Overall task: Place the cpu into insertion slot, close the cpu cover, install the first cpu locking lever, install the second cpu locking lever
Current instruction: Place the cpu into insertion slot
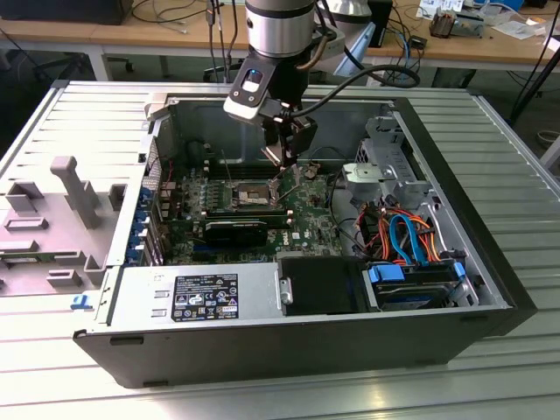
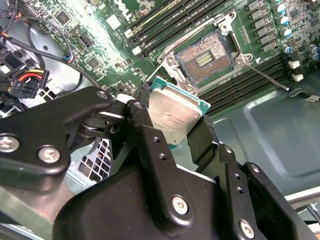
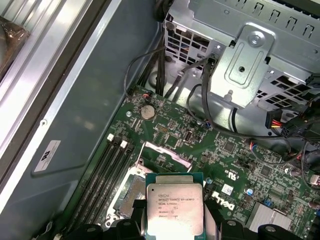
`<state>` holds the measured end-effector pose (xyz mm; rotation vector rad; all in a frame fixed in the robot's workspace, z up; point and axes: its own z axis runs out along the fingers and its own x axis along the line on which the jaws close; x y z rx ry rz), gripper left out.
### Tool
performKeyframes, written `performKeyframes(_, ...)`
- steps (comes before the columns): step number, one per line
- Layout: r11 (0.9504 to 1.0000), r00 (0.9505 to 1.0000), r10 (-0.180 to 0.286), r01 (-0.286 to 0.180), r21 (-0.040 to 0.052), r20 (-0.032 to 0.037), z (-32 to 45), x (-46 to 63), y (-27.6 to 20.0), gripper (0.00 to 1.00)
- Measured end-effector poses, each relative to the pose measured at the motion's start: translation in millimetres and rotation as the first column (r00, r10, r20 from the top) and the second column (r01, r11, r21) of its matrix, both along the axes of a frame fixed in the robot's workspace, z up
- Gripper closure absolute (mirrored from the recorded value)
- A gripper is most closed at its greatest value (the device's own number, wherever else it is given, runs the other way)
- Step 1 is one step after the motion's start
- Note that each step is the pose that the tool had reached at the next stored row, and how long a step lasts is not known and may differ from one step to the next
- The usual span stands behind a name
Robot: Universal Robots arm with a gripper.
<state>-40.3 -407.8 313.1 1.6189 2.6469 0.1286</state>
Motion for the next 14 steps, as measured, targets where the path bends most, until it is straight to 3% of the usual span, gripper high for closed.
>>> performKeyframes(14,0.9998,0.9998,-0.022,0.022,0.0000,0.0000,0.0,0.0,0.0,0.45)
